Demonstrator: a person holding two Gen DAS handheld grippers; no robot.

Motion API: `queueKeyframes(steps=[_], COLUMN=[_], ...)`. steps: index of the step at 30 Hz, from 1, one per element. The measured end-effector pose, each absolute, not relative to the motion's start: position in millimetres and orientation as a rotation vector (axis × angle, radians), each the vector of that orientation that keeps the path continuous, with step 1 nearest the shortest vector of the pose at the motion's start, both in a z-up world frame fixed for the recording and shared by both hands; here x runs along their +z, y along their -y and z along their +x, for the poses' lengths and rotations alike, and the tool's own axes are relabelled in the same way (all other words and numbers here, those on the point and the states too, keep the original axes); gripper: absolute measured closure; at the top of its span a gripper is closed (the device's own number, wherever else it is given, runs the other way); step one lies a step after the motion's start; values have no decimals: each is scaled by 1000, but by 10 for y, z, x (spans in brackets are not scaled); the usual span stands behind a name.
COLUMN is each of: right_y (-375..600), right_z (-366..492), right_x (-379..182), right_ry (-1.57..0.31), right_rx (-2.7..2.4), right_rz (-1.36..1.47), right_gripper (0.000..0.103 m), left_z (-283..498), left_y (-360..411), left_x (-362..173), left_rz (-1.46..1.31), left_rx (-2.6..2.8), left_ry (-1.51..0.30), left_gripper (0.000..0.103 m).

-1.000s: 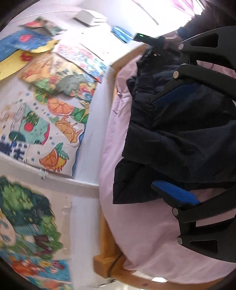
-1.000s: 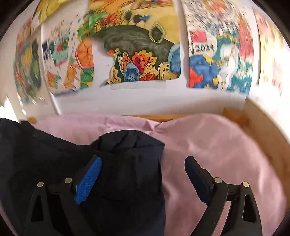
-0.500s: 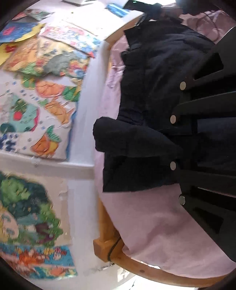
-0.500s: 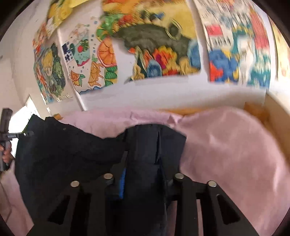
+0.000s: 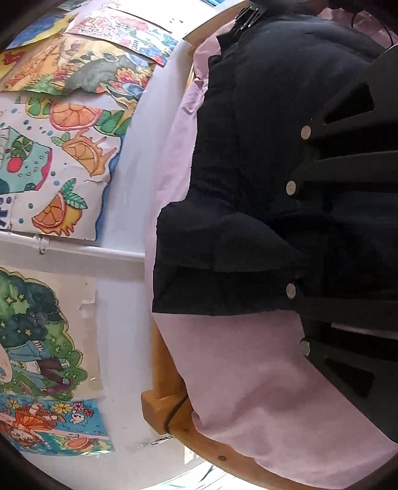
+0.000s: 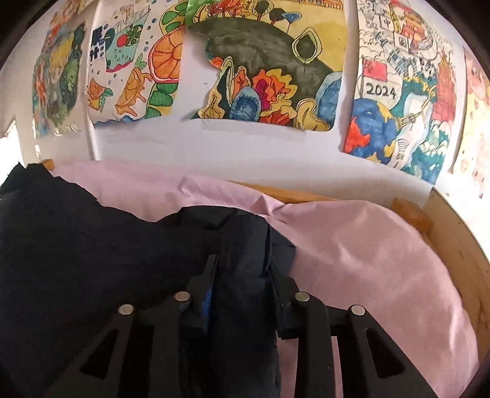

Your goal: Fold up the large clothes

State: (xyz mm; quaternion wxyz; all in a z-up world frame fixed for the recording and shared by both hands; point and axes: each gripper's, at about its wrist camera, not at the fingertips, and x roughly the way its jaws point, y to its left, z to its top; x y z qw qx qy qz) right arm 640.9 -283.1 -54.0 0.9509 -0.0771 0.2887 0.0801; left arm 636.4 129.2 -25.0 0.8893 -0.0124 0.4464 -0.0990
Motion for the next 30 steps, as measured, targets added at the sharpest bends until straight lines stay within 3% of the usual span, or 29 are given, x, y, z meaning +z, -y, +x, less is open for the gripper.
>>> queueKeyframes(steps=[2,3,4,5,6,7,11,13,15,22,26,30], right_y=[2842,2851,2878,2903,2933,2954,2856,2732,2475,1864,1818,1935], right_z=[6355,6339,6312,6280,6232,6165,5810,5614,5398,5289,5570,5998], right_x=[-505,-486,-457,-420,-376,-315,-52,42,35,-275,-394,-469], right_ry=[-556,-548,-539,-529,-509,-478,-367,-324,-288,-293,-271,-291], right_rx=[128,120,107,91,75,52,-54,-57,-14,171,112,58], right_rz=[-171,-170,-163,-156,-150,-154,-254,-263,-253,-330,-377,-372], right_gripper=[62,57,48,42,28,18,12,7,3,2,2,3], left_z=[6314,6297,6259,6214,6148,6089,5683,5476,5357,5424,5854,6311], left_y=[-1340,-1349,-1379,-1388,-1397,-1401,-1307,-1052,-749,134,129,-48], left_x=[-180,-144,-98,-37,31,95,420,510,487,-95,-218,-334], left_rz=[-44,-58,-85,-110,-125,-129,-86,-15,41,245,266,220], left_rx=[-181,-172,-170,-176,-175,-169,-119,-145,-186,-284,-178,-108], left_ry=[-924,-922,-914,-895,-865,-835,-648,-565,-531,-610,-583,-675], left_gripper=[66,52,33,26,19,17,14,7,6,5,5,4])
